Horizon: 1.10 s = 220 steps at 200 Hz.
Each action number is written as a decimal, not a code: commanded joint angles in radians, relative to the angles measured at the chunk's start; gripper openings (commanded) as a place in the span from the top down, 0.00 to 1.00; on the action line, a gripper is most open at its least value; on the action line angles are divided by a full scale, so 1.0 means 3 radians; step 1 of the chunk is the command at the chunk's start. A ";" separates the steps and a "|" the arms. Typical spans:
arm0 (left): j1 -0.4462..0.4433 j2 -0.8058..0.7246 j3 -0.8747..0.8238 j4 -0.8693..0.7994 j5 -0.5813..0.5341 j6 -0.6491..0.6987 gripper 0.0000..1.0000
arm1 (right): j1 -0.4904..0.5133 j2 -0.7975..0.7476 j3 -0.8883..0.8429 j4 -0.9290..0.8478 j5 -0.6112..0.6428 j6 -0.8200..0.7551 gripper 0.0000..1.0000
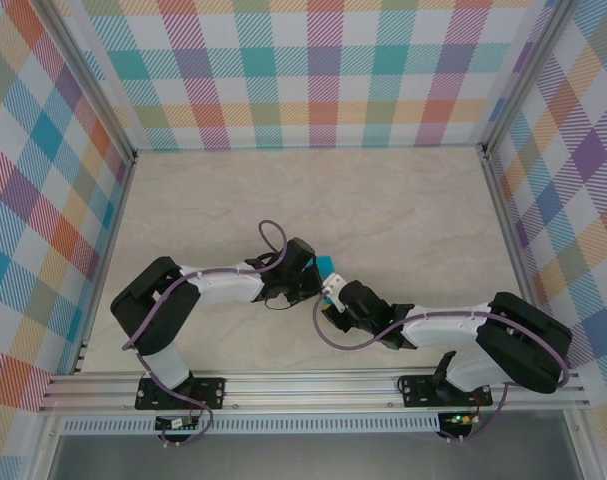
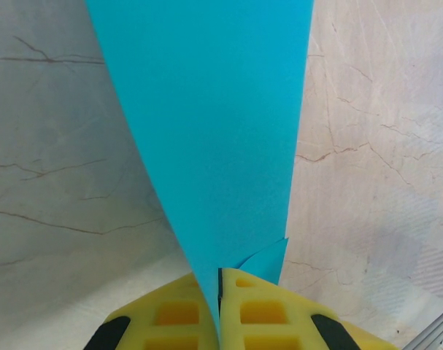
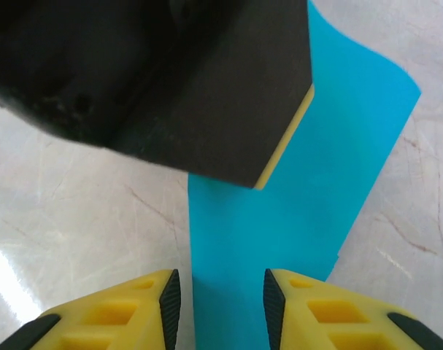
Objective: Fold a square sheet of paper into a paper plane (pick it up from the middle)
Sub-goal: Fold the wing for the fifth time at the center of the table.
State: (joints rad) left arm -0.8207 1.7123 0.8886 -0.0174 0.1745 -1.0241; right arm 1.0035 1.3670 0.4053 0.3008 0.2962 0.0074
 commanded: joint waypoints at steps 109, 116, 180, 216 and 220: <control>0.0120 -0.0073 0.0035 -0.0073 0.0077 0.0090 0.99 | 0.0101 -0.0110 -0.0042 0.0106 0.0122 -0.0021 0.60; 0.0125 -0.0078 0.0037 -0.0070 0.0075 0.0091 0.99 | 0.0112 -0.0086 -0.0037 0.0127 0.0117 -0.0033 0.60; 0.0158 -0.0120 0.0027 -0.0066 0.0143 0.0131 0.98 | 0.0201 0.0199 0.0055 0.0280 0.0271 -0.0251 0.59; 0.0159 -0.0124 0.0004 -0.0018 0.0174 0.0117 0.98 | 0.0201 0.0317 0.0106 0.0327 0.0306 -0.0326 0.64; 0.0155 -0.0128 0.0001 -0.0007 0.0179 0.0116 0.98 | 0.0200 0.0332 0.0112 0.0328 0.0306 -0.0326 0.64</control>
State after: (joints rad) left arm -0.7845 1.7134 0.8886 -0.0467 0.2008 -1.0016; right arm 1.0561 1.4357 0.4061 0.3592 0.3691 -0.0620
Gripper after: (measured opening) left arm 0.048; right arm 0.365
